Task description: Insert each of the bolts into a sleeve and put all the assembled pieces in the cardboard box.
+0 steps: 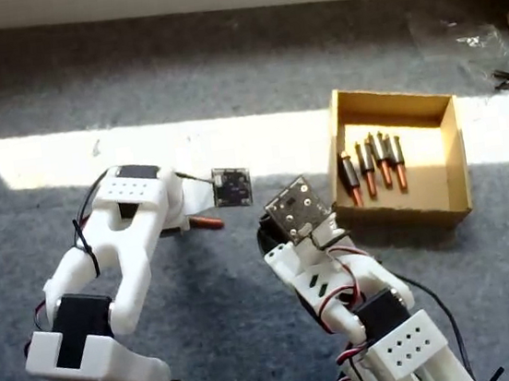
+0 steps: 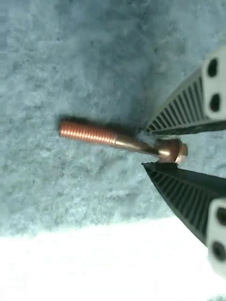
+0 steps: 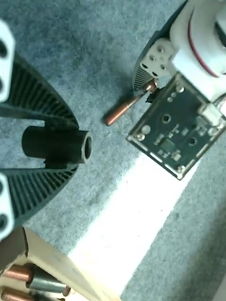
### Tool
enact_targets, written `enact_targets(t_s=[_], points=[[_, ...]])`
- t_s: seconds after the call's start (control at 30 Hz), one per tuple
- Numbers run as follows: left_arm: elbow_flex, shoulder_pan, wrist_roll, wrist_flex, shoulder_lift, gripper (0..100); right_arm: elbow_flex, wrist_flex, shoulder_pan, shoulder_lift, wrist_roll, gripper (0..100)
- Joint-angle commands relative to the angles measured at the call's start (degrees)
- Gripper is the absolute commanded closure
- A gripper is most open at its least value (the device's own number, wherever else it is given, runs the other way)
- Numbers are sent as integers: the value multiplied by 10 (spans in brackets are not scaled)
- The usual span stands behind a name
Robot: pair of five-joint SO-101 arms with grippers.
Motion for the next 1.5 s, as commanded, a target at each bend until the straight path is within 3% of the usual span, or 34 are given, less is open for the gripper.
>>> enact_targets(t_s=[0.0, 0.47, 0.53, 0.8, 1.07, 1.27, 1.47], points=[[-8, 9, 74, -39, -32, 905, -7, -18, 8, -11, 1, 994], [-73, 6, 90, -43, -32, 909, -7, -18, 8, -11, 2, 994], [-89, 6, 120, -43, -32, 909, -7, -18, 8, -11, 2, 994], [-152, 7, 436, -31, -32, 909, -7, -18, 8, -11, 11, 994], [-160, 7, 783, 142, -32, 910, -6, -18, 8, -11, 31, 994], [-167, 6, 965, 171, -43, 995, -6, -18, 8, -11, 32, 994], [-162, 6, 1131, 173, -39, 947, -6, -18, 8, -11, 32, 994]])
